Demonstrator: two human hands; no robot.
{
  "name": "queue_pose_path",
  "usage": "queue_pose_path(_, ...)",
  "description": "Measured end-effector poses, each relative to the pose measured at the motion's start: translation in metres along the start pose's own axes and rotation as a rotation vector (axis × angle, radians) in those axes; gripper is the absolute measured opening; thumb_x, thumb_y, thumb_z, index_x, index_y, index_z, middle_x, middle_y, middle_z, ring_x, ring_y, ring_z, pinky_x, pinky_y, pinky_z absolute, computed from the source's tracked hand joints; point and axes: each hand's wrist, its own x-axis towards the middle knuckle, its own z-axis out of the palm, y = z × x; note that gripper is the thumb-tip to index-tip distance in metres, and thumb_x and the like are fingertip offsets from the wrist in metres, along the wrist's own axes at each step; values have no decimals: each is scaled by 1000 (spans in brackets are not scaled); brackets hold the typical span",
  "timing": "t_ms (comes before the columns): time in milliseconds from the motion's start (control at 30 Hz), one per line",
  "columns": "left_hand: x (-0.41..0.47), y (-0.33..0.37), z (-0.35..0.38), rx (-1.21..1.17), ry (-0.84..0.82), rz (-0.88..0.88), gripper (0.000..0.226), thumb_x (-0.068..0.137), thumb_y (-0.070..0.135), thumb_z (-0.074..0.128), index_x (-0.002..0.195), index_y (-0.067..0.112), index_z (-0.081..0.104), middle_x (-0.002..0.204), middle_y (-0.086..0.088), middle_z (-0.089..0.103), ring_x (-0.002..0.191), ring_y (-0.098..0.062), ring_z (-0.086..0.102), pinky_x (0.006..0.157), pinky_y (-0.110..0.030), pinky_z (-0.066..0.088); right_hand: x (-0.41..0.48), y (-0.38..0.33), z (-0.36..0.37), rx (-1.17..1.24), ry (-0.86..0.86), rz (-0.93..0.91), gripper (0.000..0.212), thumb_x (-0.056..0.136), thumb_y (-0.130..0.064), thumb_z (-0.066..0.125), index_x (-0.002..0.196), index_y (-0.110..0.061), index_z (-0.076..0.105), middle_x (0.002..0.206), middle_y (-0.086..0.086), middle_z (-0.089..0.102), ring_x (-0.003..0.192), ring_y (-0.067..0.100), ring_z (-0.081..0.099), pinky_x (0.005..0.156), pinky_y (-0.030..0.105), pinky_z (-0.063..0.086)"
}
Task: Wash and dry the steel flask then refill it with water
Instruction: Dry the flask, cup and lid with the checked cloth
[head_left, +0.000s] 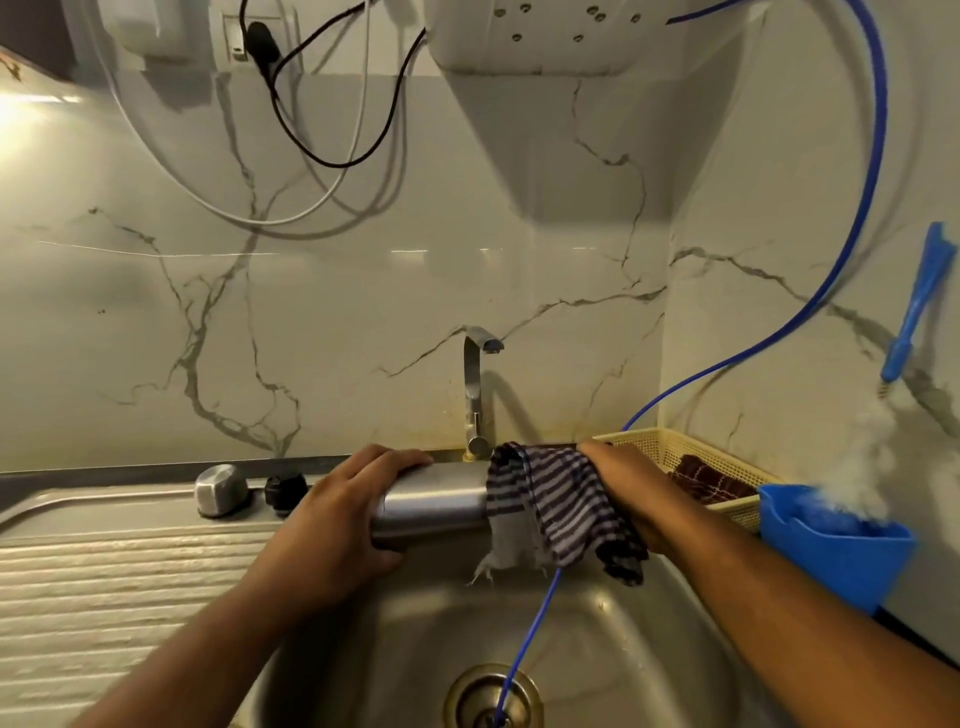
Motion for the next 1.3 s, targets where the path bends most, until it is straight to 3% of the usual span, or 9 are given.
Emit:
queue_pose_path(133,-4,-7,-11,-354,-234,-232,72,58,34,96,122,41,62,107,18,69,97,-1,65,77,-17,55,-14,-2,-2,-152,186,-637,36,94,-32,50,63,-12,52,57,-2,53,59,17,49,64,37,41)
queue_pose_path(267,-17,-12,-1,-989,-463,-380,81,51,24,92,121,-3,61,92,-25,64,63,-27,62,50,-29,51,-32,-5,-10,-164,186,-1398,31,94,-22,48,90,-2,72,83,2,71,78,12,67,73,20,53)
queue_pose_path(367,-12,-1,-10,-1051,-257,-473,84,43,44,101,105,5,62,95,-21,60,63,-20,60,46,-25,45,-27,-2,-1,-124,246,-1156,29,97,-24,48,81,-10,69,75,-4,68,72,7,62,70,20,50)
queue_pose_path(500,-7,20,-24,-530,-151,-259,61,66,61,87,113,39,56,108,12,68,101,-2,66,79,-15,56,-16,-4,2,-177,176,-573,42,104,-32,52,63,-22,56,56,-13,57,57,4,51,67,31,41)
queue_pose_path(667,-6,39,-20,-529,-63,-329,56,70,77,71,110,41,55,91,5,71,80,3,69,67,-19,58,-31,-7,-2,-378,302,-1003,60,99,-67,30,90,-23,69,78,-7,70,74,8,64,69,31,51)
queue_pose_path(833,-8,62,-1,-635,-162,-418,72,64,86,69,115,37,56,89,4,71,73,4,67,68,-17,57,-56,-14,21,-747,51,-1137,65,95,-78,20,118,-37,63,103,-14,71,90,3,63,78,26,50)
queue_pose_path(967,-9,56,21,-835,-273,-459,89,60,91,65,122,28,61,108,-3,75,97,-22,73,91,-48,59,-60,-9,49,-651,-12,-1141,52,94,-68,45,133,-34,42,128,-14,51,112,2,51,93,18,45)
queue_pose_path(1167,-7,48,25,-868,-325,-559,102,55,94,65,119,15,58,103,-13,75,84,-27,72,71,-35,57,-51,-17,30,-763,-357,-826,57,88,-77,48,127,-35,56,121,-15,55,108,4,52,94,35,51)
queue_pose_path(1300,-6,42,16,-878,-235,-615,89,72,87,52,115,10,63,100,-23,72,71,-23,62,57,-30,51,-50,-15,14,-976,-501,-732,112,62,-65,87,152,-53,20,148,-26,39,131,2,41,107,31,41)
